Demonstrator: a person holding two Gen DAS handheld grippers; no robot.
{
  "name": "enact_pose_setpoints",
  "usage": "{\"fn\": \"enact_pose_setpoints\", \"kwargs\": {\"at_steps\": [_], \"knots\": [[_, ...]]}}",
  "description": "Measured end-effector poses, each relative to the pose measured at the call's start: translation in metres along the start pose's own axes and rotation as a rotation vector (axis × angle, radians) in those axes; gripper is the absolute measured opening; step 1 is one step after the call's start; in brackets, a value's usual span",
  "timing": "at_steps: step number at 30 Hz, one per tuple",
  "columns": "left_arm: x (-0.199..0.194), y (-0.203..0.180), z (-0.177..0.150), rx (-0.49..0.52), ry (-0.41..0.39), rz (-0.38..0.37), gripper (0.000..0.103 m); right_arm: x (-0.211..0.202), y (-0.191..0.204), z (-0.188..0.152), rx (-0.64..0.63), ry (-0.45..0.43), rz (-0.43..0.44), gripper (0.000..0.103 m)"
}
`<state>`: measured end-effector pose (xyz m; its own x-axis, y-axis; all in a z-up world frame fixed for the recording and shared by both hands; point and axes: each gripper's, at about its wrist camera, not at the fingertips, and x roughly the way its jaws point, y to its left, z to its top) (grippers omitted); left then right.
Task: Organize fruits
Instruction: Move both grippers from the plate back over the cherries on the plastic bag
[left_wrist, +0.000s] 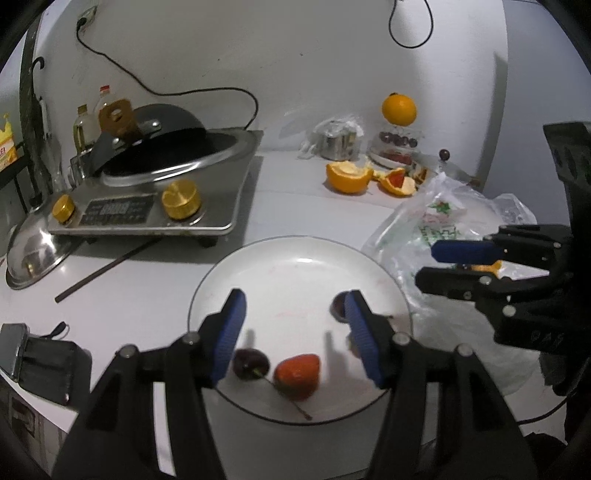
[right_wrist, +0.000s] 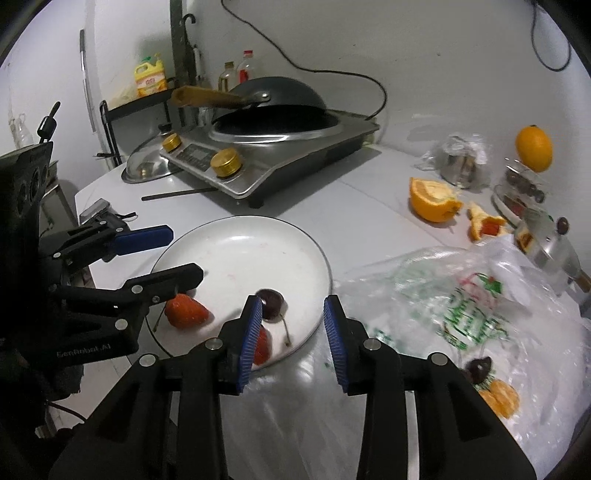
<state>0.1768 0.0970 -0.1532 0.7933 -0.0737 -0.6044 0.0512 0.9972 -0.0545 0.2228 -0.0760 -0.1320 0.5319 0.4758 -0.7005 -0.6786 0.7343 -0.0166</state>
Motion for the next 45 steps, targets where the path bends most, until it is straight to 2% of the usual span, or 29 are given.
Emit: {"fn": "enact_pose_setpoints", "kwargs": {"at_steps": [9, 12, 45], "knots": [[-0.007, -0.031, 0.004, 0.046, -0.007, -0.012, 0.06, -0.028, -0.023, -0.017, 0.043, -0.036, -0.032, 0.037], [-0.008, -0.041, 0.006, 0.052, -0.013, -0.021, 0.07, -0.037, -0.033, -0.024, 0.063, -0.044, -0.046, 0.037], [0.021, -0.164, 0.017, 0.204, 0.071, -0.084, 0.07, -0.093, -0.141, -0.101, 0.228, -0.094, -0.113, 0.037]]}}
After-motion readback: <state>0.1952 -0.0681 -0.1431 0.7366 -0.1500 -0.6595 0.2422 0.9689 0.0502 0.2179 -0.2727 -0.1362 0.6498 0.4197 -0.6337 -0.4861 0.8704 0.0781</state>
